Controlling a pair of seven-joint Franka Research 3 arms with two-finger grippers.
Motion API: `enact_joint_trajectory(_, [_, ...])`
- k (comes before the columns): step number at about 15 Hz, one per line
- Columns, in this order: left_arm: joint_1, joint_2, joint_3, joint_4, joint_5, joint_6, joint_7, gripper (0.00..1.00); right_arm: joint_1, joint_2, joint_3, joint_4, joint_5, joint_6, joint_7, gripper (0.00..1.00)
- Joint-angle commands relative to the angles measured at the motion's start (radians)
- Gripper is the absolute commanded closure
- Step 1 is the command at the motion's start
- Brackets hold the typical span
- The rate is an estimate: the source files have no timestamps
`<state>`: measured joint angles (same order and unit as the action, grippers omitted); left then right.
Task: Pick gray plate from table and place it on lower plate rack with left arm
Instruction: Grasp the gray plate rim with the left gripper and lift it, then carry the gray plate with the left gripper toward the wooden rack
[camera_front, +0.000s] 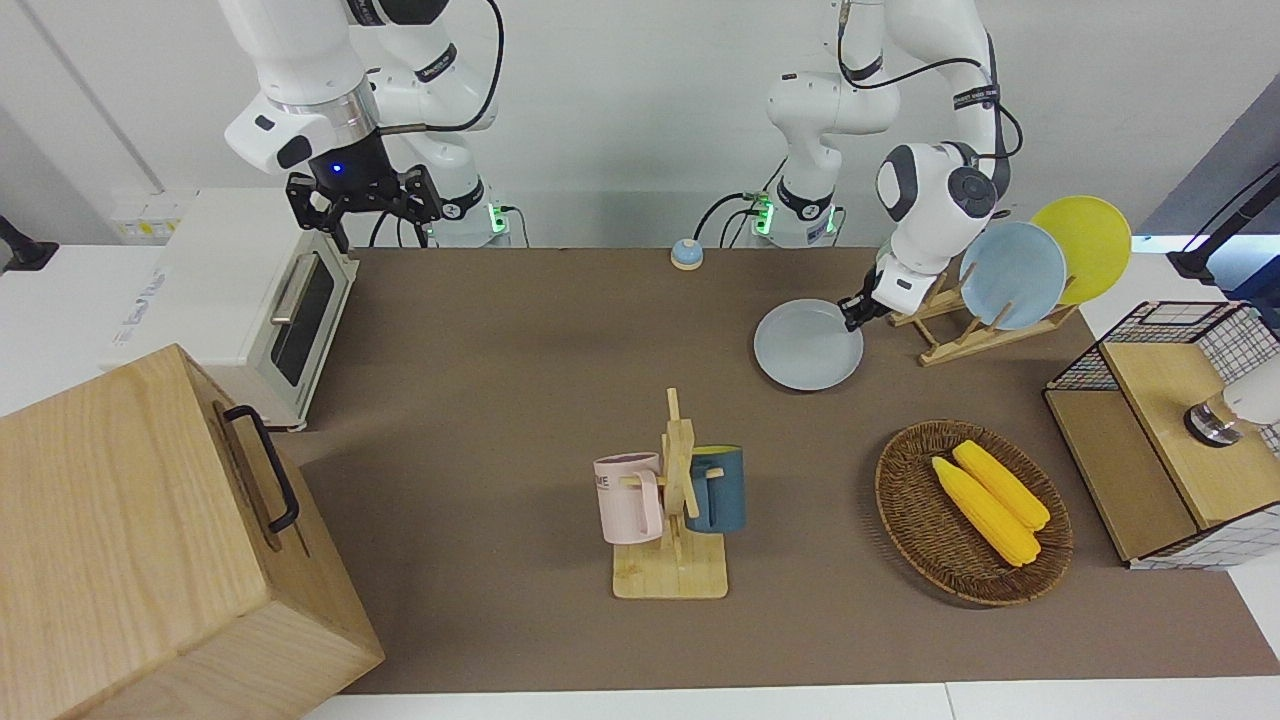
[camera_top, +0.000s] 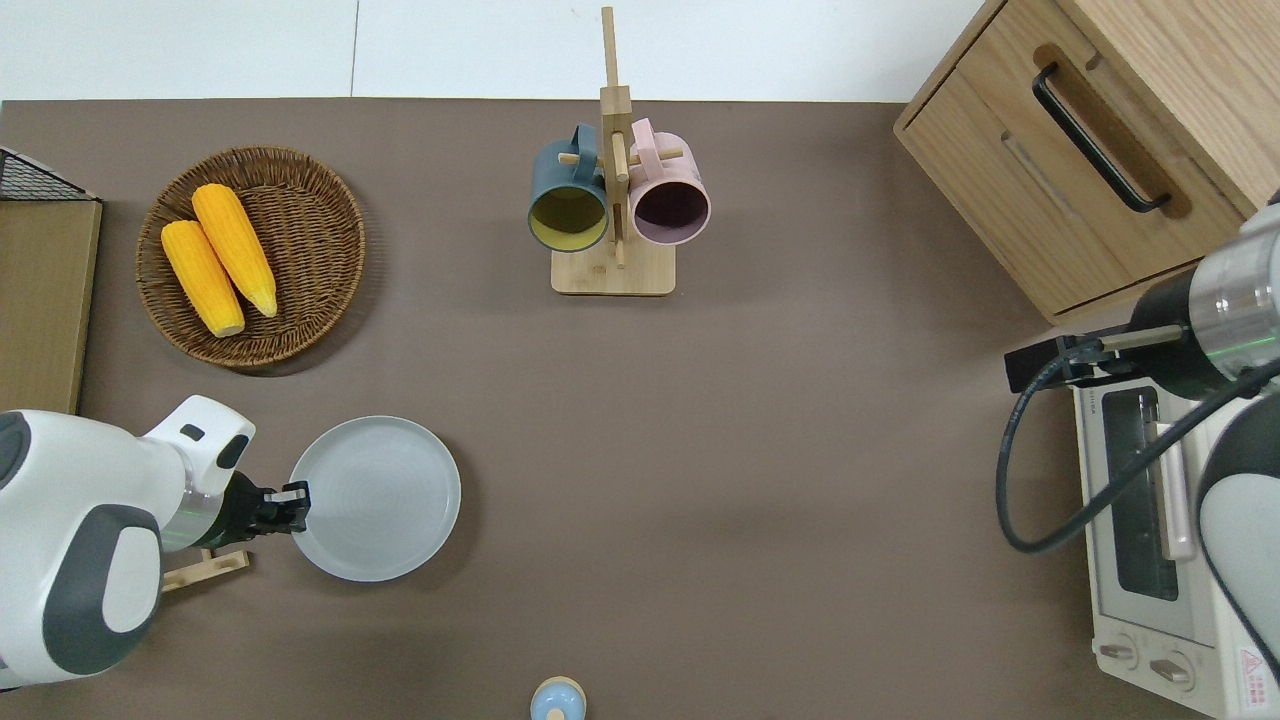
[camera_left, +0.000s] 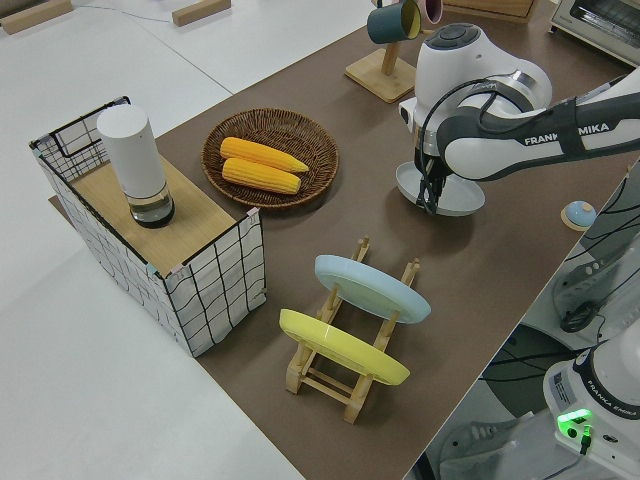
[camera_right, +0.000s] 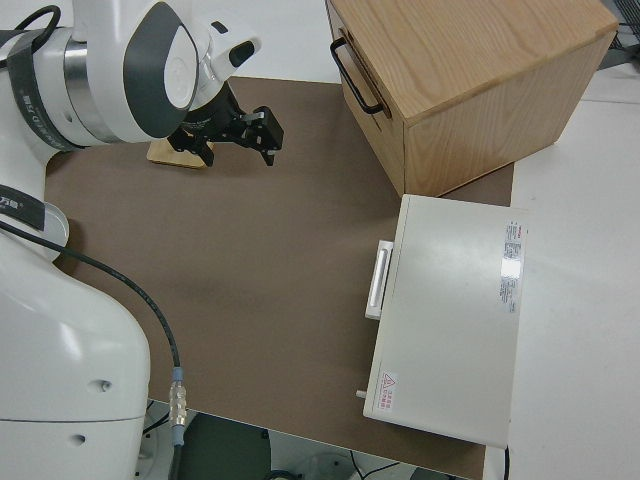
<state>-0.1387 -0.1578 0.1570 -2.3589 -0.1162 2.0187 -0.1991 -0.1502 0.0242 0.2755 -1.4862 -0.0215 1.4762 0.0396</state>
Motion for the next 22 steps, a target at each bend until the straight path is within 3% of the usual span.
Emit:
enact_joint_trajectory(1, [0.001,-0.016,0.004,0.084,0.032,-0.112,-0.042,1.0,-0.019,-0.003,0.017,0.009,-0.002,-0.014,0.013,0.017])
enact_joint_trajectory(10, [-0.01,-0.028,-0.007,0.253,0.352,-0.359,-0.152,1.0,-0.019,-0.003,0.017,0.009,-0.002,-0.014,0.013,0.017])
enact_joint_trajectory(16, [-0.013,-0.051,-0.02,0.259,0.601,-0.463,-0.224,1.0,-0.019,-0.003,0.017,0.009,-0.002,-0.014,0.013,0.017])
enact_joint_trajectory(22, [-0.012,-0.055,-0.005,0.259,0.717,-0.491,-0.298,1.0,-0.02,-0.003,0.017,0.009,-0.002,-0.014,0.013,0.017])
